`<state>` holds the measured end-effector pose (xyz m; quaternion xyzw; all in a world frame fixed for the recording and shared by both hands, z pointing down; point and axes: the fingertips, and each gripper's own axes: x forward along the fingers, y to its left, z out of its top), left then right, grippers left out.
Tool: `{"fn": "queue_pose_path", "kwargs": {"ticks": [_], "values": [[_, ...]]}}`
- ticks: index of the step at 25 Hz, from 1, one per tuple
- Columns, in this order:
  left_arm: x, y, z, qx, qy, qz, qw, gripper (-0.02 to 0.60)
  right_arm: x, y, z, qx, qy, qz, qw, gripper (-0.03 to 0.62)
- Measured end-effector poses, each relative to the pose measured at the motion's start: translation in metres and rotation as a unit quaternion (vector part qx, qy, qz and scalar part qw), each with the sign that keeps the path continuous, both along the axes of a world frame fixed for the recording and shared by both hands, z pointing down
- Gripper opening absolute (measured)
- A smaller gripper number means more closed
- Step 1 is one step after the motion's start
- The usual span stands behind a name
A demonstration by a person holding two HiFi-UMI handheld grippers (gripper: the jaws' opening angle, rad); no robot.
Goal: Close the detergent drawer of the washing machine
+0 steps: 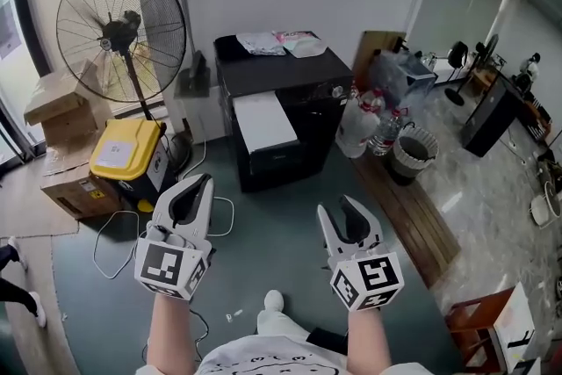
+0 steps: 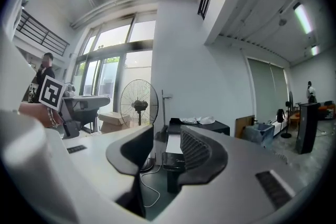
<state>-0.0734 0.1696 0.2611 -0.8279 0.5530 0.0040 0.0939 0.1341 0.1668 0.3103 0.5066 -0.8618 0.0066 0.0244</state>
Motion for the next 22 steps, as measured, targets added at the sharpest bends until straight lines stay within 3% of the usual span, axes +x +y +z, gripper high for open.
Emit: {"fn": "queue_pose_path", "kwargs": {"ticks": [9,14,22], "values": [[0.018,-0.092,-0.004,-0.011,-0.014,-0.027,0.9995,0.017,0.014,-0.102,0.006,-0.025,-0.032,-0.038,0.998,0.155],[0.023,-0.118,0.004,-0.019,-0.013,-0.034,0.9992,0.017,0.015,-0.134,0.017,-0.042,-0.063,-0.046,0.996,0.200],[0.022,-0.152,0.018,-0.027,-0.009,-0.030,0.9991,0.017,0.005,-0.168,0.046,-0.078,-0.105,-0.055,0.990,0.206]]}}
